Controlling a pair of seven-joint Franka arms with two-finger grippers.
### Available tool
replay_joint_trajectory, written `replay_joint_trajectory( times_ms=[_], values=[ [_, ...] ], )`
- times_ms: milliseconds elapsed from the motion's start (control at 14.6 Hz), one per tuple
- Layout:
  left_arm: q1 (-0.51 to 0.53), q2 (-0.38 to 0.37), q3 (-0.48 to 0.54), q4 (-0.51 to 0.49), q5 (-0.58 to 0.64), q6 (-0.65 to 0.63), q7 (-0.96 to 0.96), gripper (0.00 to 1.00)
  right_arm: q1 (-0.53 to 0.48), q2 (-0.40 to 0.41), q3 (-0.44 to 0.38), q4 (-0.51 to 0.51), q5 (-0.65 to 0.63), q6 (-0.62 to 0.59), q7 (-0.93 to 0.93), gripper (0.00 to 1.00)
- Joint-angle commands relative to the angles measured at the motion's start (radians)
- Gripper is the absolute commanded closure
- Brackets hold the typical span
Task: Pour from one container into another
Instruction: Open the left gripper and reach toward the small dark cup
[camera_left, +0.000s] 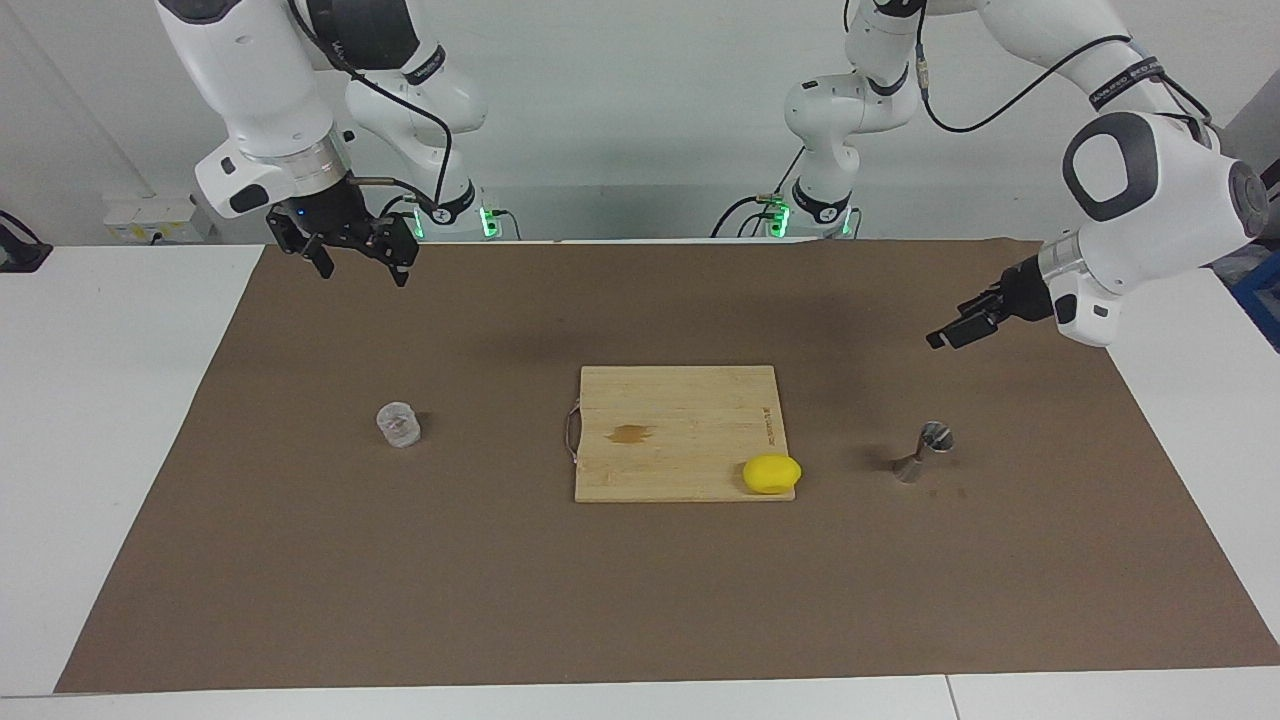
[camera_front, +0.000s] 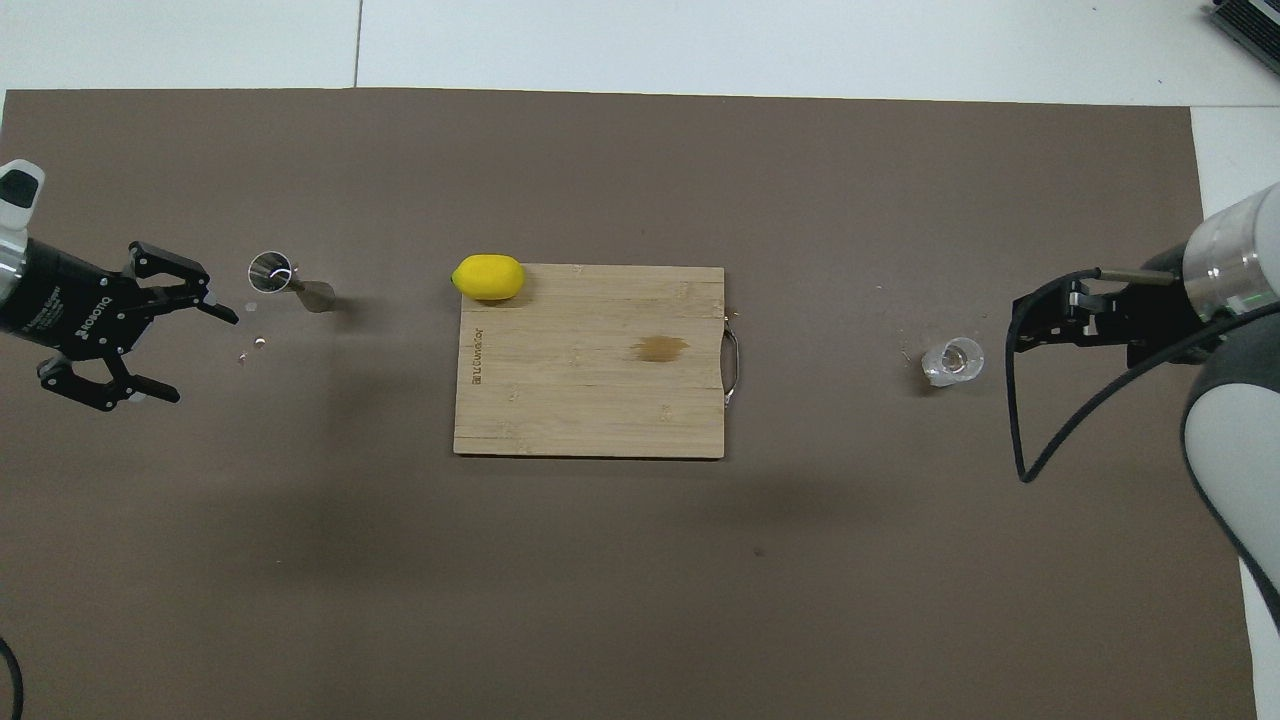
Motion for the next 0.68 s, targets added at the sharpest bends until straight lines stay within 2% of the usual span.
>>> replay_joint_trajectory(
  times_ms=[0,205,615],
  values=[
    [-0.011,-0.006,0.066,-0.109,-0.155,0.091,-0.157,0.0,-0.012,-0.012,0.005,-0.015,0.021,0.012,-0.026,0.0],
    [-0.007,-0.006,0.125,-0.198,-0.325,0.209,-0.28,0.0,-0.012,-0.012,0.005,-0.015,0.021,0.014,-0.026,0.0],
    [0.032,-0.003,0.128,-0.356,-0.691,0.407,-0.363,0.0,-0.012,-0.012,0.005,-0.015,0.021,0.014,-0.027,0.0]
  ],
)
